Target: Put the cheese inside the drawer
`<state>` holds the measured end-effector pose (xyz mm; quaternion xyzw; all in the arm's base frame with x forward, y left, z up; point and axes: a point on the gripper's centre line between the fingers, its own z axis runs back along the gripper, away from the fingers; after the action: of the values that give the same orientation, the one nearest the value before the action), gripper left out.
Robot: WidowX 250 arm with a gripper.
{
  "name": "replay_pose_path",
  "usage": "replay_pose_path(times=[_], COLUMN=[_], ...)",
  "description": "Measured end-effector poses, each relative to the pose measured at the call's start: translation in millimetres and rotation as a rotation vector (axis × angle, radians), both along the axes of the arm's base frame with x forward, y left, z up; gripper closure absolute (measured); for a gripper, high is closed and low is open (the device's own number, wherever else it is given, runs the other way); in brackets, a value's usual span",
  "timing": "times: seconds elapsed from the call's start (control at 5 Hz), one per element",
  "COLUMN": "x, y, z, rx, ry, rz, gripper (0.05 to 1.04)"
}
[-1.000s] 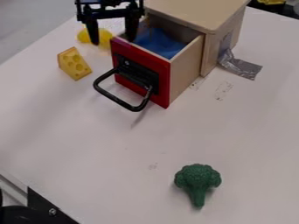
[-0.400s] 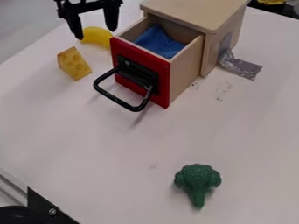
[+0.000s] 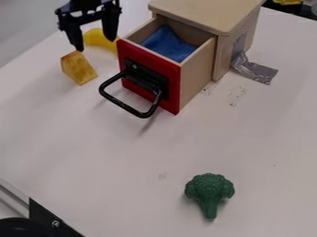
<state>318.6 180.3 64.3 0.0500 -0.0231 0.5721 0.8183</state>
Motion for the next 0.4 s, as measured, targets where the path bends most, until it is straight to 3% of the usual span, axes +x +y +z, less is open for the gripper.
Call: replay_pose_path(times=[0.4], x=[17], y=[23], z=[-16.1], rx=[0.066], ry=[0.020], rz=[0.050], gripper=[0.084])
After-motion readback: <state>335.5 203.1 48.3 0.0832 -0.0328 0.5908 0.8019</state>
